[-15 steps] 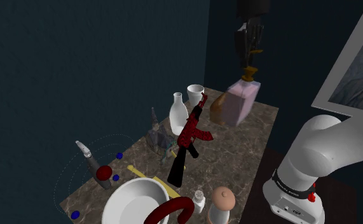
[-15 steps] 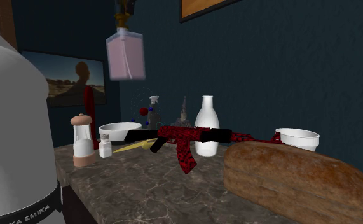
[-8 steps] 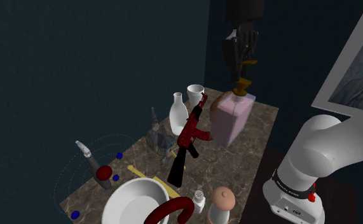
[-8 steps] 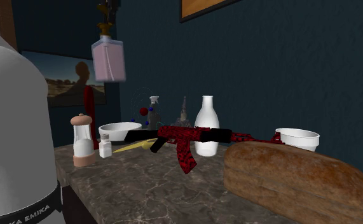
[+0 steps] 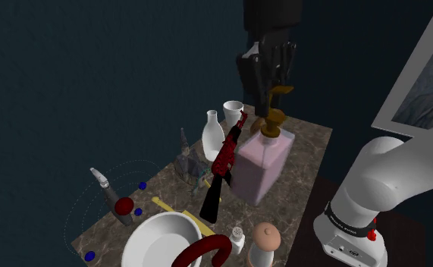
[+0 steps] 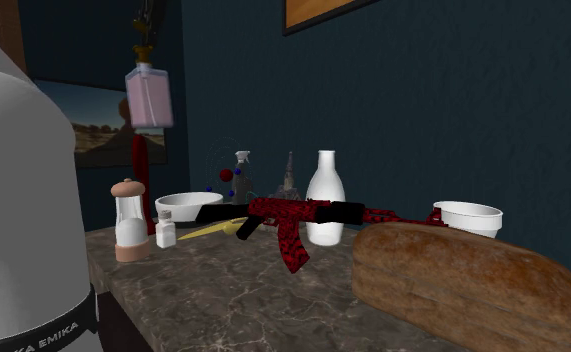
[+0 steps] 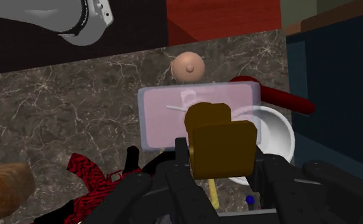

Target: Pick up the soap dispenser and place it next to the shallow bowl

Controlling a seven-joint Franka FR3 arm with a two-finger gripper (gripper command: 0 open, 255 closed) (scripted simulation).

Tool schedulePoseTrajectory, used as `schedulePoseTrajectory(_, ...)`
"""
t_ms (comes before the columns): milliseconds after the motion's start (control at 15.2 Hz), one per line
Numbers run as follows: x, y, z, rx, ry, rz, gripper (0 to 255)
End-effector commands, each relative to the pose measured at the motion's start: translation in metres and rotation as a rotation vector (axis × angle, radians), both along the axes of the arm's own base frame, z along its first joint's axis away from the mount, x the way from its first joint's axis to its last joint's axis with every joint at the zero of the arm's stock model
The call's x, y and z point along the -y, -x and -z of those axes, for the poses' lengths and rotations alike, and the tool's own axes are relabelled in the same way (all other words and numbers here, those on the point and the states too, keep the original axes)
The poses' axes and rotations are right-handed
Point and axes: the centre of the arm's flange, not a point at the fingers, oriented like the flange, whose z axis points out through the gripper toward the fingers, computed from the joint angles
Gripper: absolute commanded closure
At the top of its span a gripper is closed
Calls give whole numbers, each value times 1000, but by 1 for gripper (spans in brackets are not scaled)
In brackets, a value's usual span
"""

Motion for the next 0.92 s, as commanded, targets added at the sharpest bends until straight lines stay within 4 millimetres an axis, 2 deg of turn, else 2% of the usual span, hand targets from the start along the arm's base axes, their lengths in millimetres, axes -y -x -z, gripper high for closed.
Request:
schedulePoseTrajectory(0,-26,6,3,-1,-1,2,255)
schedulePoseTrajectory(858,-195,38,3,-1,-1,2,255)
